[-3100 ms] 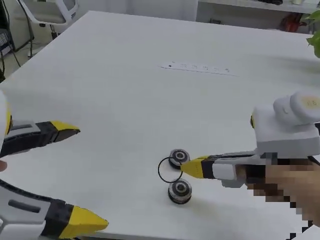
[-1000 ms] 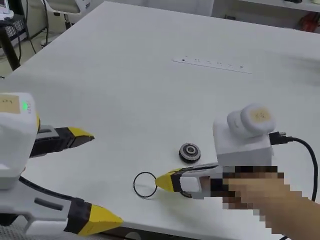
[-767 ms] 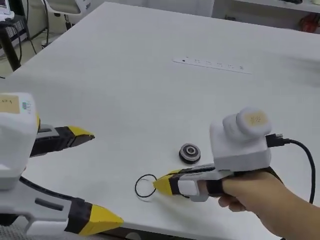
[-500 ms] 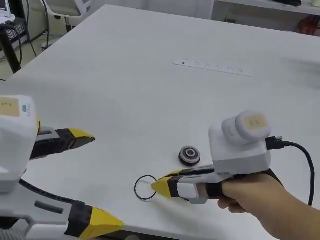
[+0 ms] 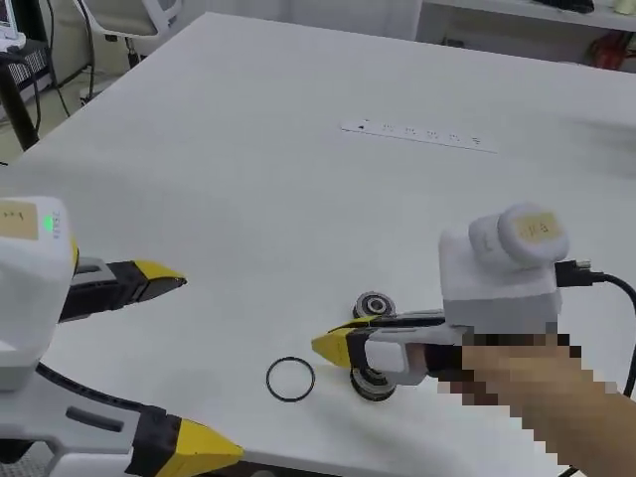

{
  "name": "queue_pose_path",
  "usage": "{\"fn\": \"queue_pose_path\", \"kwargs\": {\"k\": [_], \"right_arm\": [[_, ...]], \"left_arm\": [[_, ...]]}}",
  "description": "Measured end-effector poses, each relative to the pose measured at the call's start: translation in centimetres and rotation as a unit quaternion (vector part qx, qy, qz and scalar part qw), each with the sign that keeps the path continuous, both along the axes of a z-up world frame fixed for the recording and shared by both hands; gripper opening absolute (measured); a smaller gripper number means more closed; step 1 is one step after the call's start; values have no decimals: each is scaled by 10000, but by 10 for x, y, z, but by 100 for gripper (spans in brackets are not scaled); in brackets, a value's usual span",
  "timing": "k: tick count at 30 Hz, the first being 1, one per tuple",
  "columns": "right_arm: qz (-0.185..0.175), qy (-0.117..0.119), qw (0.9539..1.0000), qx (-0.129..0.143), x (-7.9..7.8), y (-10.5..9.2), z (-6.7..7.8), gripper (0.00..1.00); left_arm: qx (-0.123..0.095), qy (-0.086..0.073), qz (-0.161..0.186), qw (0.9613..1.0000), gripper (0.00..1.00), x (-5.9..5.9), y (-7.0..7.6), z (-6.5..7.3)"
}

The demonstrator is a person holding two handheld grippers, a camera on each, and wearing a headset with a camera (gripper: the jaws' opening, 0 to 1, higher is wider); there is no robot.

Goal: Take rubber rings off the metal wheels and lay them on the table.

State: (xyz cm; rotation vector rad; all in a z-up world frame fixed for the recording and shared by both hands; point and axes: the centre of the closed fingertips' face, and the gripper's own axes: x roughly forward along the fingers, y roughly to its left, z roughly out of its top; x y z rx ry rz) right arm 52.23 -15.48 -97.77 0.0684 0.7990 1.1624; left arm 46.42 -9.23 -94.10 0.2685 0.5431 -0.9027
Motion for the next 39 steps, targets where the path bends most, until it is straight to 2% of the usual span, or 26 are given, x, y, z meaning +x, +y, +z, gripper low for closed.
{"fn": "queue_pose_path", "kwargs": {"k": [10,16,24,29,32,36,37,39], "right_arm": [[41,-384,9992,35,6,-8,21,12],[49,-650,9978,124,9,-13,39,13],[-78,-730,9969,278,14,-29,52,14],[-225,-761,9965,274,18,-41,52,14],[-292,-737,9966,206,20,-48,46,13],[-360,-589,9976,102,23,-54,35,13],[-357,-646,9972,67,24,-55,34,13],[-422,-599,9973,50,27,-58,32,13]], "left_arm": [[23,29,-94,9999,93,-2,-2,-1],[58,35,-146,9999,93,-3,-3,-1],[136,49,-206,9997,93,-4,-4,-3],[133,60,-218,9997,93,-5,-5,-3],[147,64,-222,9996,93,-5,-5,-3],[175,-95,-249,9995,92,-3,-5,1],[155,-104,-266,9995,92,-2,-5,3],[49,-144,-267,9995,93,0,-8,12]]}}
